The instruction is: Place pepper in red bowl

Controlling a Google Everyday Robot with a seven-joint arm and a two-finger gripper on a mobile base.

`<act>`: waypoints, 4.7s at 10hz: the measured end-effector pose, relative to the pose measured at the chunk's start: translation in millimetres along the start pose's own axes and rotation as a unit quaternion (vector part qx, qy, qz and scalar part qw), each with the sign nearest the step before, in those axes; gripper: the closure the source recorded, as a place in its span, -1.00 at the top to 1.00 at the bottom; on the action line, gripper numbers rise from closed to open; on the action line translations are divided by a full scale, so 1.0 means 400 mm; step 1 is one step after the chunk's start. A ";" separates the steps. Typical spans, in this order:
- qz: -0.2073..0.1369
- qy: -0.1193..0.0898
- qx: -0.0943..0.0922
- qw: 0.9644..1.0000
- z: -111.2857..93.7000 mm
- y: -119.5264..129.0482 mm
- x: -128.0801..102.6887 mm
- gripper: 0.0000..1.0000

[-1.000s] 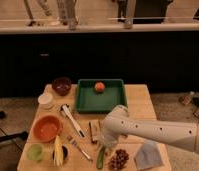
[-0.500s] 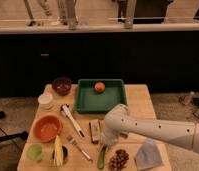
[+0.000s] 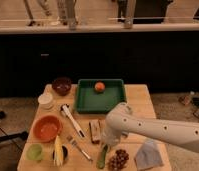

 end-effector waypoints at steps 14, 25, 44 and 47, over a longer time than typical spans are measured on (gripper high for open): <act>0.122 0.032 0.045 0.991 -0.224 -0.224 -0.026 -1.00; 0.043 0.044 0.032 0.998 -0.201 -0.487 0.034 -1.00; -0.012 0.008 0.037 0.999 -0.005 -0.864 -0.007 -1.00; -0.006 0.005 0.036 0.999 0.000 -0.863 0.008 -0.99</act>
